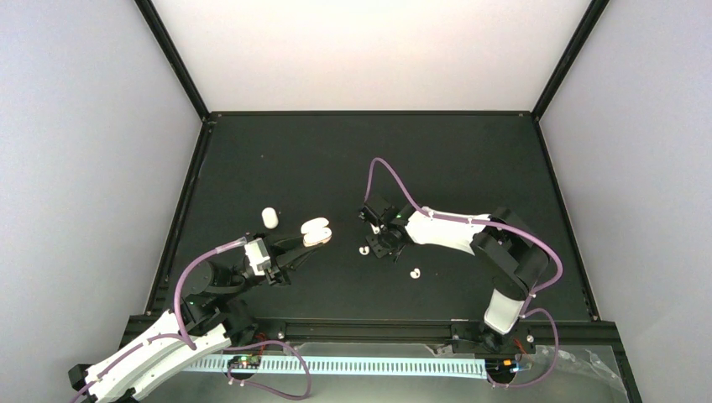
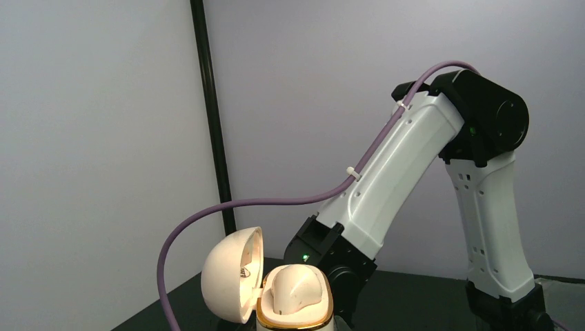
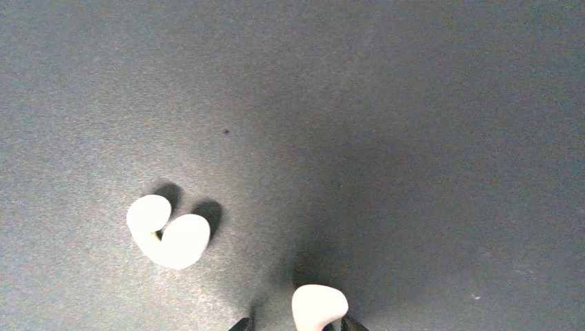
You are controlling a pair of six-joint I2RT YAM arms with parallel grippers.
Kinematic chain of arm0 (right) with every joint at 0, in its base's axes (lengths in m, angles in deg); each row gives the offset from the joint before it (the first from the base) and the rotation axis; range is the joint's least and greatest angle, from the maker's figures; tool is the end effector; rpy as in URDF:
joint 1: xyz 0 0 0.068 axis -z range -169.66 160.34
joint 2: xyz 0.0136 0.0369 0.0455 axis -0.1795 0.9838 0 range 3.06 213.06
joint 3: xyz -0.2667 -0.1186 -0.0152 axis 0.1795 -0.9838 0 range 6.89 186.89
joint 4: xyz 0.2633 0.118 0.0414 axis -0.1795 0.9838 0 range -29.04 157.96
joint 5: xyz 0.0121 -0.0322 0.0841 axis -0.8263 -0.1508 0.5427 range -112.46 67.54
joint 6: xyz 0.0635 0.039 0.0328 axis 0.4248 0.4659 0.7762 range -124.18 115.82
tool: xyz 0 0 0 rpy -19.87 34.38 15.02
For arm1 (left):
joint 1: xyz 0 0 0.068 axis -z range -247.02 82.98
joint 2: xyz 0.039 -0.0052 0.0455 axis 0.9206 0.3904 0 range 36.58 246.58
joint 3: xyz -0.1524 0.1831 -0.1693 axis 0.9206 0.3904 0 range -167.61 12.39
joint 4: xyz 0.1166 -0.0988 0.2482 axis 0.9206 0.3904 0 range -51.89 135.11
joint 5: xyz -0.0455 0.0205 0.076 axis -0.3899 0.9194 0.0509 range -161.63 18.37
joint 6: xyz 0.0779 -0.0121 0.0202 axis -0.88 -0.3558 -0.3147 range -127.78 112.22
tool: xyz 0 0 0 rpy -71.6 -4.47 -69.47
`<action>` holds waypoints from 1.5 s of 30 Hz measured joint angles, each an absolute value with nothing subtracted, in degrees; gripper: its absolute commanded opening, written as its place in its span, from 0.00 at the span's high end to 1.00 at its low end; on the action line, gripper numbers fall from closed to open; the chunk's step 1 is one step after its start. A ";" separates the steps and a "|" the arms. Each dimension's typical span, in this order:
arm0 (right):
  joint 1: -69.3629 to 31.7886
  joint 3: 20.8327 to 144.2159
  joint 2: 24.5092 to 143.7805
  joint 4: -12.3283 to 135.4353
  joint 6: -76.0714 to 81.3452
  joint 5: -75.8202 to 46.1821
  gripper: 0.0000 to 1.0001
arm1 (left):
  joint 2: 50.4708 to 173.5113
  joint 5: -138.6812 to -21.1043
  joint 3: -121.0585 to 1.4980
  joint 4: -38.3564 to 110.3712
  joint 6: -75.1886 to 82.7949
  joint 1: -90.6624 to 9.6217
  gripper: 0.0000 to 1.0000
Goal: Insert the wireless bluetooth earbuds into the charging case
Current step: Pick up the earbud from the center of the board.
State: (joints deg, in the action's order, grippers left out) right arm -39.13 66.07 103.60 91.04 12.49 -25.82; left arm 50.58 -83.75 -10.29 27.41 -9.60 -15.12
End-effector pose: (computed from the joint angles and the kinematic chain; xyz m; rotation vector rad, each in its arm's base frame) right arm 0.2405 0.2750 0.1180 -0.7868 2.7214 0.1830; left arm 0.0771 -0.1225 0.3307 0.7468 1.0517 -0.8850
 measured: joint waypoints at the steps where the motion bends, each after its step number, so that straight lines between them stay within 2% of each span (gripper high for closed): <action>1: -39.13 66.09 103.60 91.13 12.51 -26.21 0.66 | 50.58 -83.75 -10.29 27.41 -9.60 -15.12 0.98; 10: -39.13 67.82 104.71 91.87 12.62 -28.46 0.63 | 50.58 -83.77 -10.27 27.41 -9.60 -15.12 0.98; 18: -39.13 68.38 105.67 91.79 12.23 -28.42 0.65 | 50.58 -83.79 -10.29 27.41 -9.60 -15.12 0.98; 36: -39.13 68.69 106.09 90.98 11.70 -28.55 0.85 | 50.61 -83.82 -10.29 27.41 -9.58 -15.12 0.98; 45: -39.13 67.29 105.13 89.36 11.68 -28.94 0.91 | 50.98 -83.84 -10.29 27.41 -9.58 -15.12 0.98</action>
State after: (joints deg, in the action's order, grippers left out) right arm -39.13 67.29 105.13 89.36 11.68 -28.94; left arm 50.98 -83.84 -10.29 27.41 -9.58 -15.12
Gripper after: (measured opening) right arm 0.133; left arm 0.200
